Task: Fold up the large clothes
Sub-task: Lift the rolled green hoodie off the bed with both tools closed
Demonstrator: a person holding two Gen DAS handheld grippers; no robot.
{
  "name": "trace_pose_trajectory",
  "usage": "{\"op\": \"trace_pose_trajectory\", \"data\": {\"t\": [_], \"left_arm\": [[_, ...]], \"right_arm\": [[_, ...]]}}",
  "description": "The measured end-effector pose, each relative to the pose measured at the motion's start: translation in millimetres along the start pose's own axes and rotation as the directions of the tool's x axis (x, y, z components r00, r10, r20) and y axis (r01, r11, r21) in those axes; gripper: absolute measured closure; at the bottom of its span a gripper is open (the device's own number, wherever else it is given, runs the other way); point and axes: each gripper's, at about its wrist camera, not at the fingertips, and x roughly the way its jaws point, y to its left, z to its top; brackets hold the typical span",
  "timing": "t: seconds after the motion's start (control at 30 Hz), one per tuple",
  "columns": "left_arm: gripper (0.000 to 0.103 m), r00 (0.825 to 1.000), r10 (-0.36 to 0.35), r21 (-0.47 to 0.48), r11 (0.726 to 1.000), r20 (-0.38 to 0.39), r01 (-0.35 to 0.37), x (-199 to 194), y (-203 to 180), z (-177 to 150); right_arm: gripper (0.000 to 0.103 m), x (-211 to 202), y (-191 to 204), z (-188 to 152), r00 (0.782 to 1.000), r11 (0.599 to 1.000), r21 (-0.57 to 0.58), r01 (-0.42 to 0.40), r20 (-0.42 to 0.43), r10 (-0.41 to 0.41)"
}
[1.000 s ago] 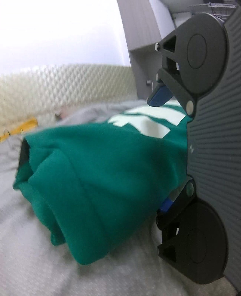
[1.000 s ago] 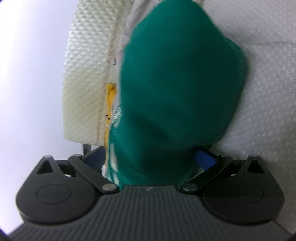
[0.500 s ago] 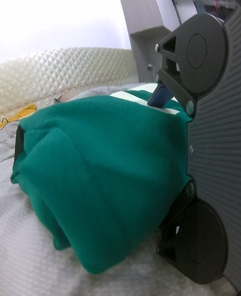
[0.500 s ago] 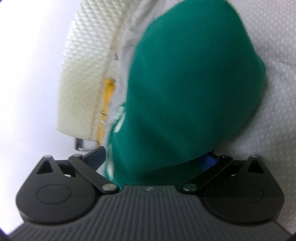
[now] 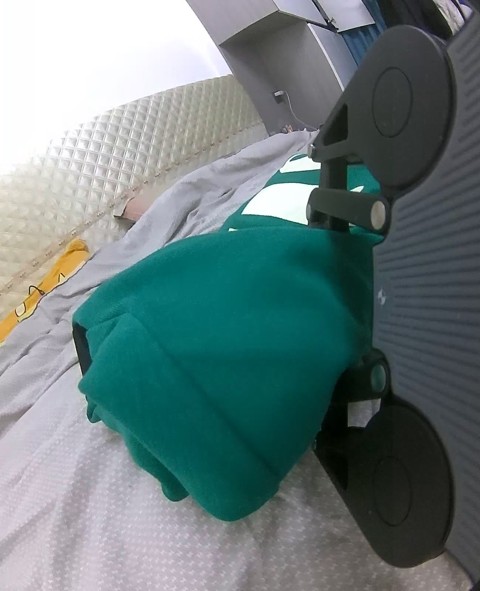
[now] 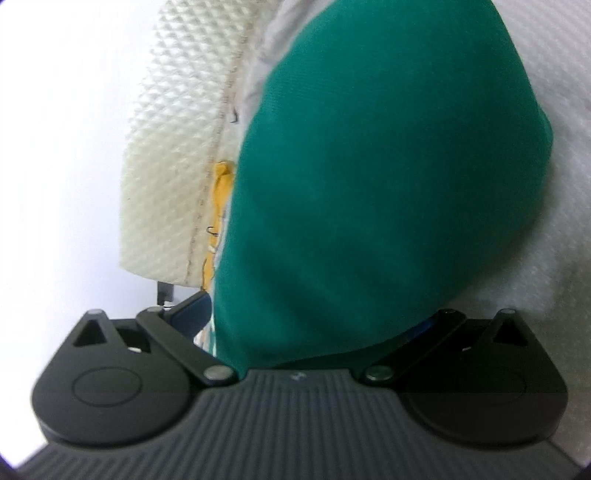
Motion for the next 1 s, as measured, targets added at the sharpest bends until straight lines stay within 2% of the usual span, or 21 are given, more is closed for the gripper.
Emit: {"op": "trace_pose_trajectory", "data": {"t": [0.13,0.33,0.4,0.43,0.47,0.57,0.73,1.0], "left_arm": [[0.047,1.0,0.007,0.018,1.0,-0.002,-0.007,-4,-4,-4],[0.047,1.0,0.019,0.047,0.999,0.008,-0.02,-2,-9,0],[0.047,1.0,0.018,0.055,0.998,0.014,-0.019,-3,-9,-1],[0.047,1.0,0.015,0.054,0.998,0.016,-0.016,-3,-9,-2],[0.047,1.0,0.013,0.056,0.998,0.017,-0.014,-4,-9,-2],[0.048,1.0,0.009,0.077,0.997,0.027,-0.011,-6,-11,-3],[0.05,0.999,-0.006,0.073,0.997,0.044,0.003,-13,-11,-2],[0.051,0.993,-0.072,0.056,0.996,0.092,0.067,-52,-8,-1]], "right_arm": [[0.0,13,1,2,0.996,0.997,-0.027,0.076,-0.036,-0.077],[0.0,24,-7,0,0.997,0.998,-0.003,0.067,-0.029,-0.067],[0.01,20,-11,0,0.998,0.998,-0.027,0.062,-0.014,-0.063],[0.023,18,-9,-1,0.998,0.997,-0.05,0.065,-0.006,-0.066],[0.03,18,-3,1,0.998,0.995,-0.067,0.067,-0.002,-0.067],[0.043,12,5,-3,0.998,0.992,-0.116,0.056,0.009,-0.055],[0.051,-5,24,-10,0.999,0.978,-0.208,0.027,0.041,-0.019],[0.052,-44,39,-24,0.997,0.953,-0.298,-0.054,0.043,0.07]]}}
